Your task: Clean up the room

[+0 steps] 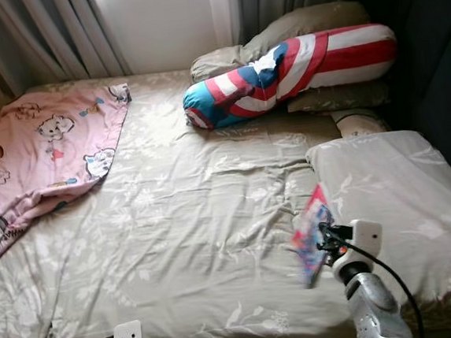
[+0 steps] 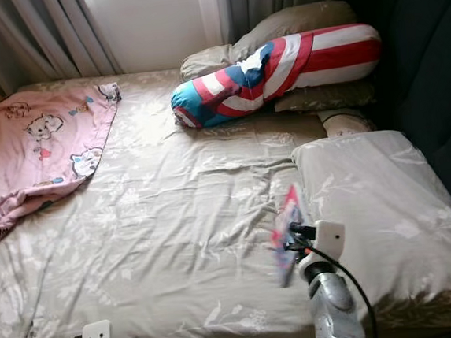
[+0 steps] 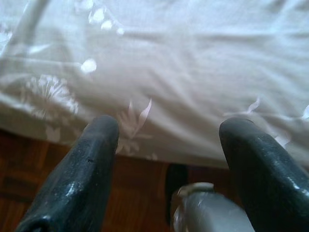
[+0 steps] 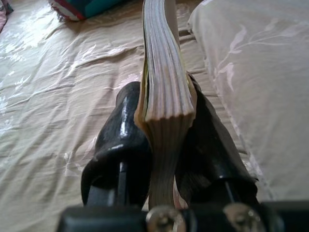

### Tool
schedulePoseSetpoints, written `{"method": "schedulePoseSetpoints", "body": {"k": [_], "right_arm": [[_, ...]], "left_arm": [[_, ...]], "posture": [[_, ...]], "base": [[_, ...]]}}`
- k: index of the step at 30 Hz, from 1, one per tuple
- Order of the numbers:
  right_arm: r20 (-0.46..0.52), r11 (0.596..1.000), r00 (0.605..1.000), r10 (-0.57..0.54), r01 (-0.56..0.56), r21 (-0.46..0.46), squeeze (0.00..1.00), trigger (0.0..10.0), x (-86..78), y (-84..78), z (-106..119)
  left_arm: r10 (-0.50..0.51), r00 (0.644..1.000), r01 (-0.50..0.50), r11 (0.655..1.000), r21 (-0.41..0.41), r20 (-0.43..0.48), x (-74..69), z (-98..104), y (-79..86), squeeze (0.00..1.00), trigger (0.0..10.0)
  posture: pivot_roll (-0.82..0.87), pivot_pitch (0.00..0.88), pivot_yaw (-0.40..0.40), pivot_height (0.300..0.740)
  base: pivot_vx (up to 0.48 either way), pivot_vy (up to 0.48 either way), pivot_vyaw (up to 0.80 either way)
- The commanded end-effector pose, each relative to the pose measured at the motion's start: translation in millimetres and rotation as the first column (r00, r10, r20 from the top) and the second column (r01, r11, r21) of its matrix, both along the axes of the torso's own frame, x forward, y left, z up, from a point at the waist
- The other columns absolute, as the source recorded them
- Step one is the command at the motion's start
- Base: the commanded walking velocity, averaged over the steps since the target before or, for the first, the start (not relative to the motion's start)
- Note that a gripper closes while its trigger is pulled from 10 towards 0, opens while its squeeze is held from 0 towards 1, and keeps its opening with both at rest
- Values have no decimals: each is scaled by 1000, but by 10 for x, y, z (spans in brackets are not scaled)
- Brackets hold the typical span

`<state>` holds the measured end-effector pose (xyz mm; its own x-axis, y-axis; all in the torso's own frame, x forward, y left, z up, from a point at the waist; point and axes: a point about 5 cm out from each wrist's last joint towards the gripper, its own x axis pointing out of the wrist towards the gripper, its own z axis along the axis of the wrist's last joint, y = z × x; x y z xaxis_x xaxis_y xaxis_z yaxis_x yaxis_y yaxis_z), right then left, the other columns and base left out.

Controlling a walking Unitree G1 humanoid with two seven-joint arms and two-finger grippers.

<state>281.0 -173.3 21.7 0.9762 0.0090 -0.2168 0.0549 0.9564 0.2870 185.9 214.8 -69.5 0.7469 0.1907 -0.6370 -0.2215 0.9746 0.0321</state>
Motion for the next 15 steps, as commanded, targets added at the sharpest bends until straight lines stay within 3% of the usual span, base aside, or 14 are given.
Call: {"method": "schedulePoseSetpoints", "body": {"k": [1, 2, 5, 7, 11, 15], "right_arm": [[53, 1000, 998, 23, -24, 16, 0, 10000, 49, 82, 88], [53, 1000, 998, 23, -24, 16, 0, 10000, 49, 82, 88], [59, 999, 998, 32, -34, 20, 0, 10000, 53, 100, 98], [66, 999, 997, 38, -39, 25, 0, 10000, 54, 111, 106], [78, 999, 996, 35, -38, 37, 0, 10000, 55, 109, 121], [86, 998, 995, 41, -44, 39, 0, 10000, 57, 120, 130]], "left_arm": [[7, 997, -8, 1000, 5, 71, 101, 87, 55, 0, 10000], [7, 997, -8, 1000, 5, 71, 101, 87, 55, 0, 10000], [0, 979, -2, 1000, 8, 203, 290, 250, 62, 0, 10000], [-10, 942, 2, 1000, 25, 336, 456, 434, 75, 0, 10000], [-44, 867, 18, 998, 57, 496, 648, 719, 77, 0, 10000], [-72, 835, 37, 997, 75, 545, 675, 825, 63, 0, 10000]], "posture": [[-64, 71, 2, 740], [-64, 71, 2, 740], [-66, 72, 4, 740], [-70, 73, 6, 740], [-67, 73, 8, 740], [-69, 74, 11, 740]], "base": [[0, 0, 0], [0, 0, 0], [0, 0, 0], [0, 0, 0], [0, 0, 0], [0, 0, 0]]}}
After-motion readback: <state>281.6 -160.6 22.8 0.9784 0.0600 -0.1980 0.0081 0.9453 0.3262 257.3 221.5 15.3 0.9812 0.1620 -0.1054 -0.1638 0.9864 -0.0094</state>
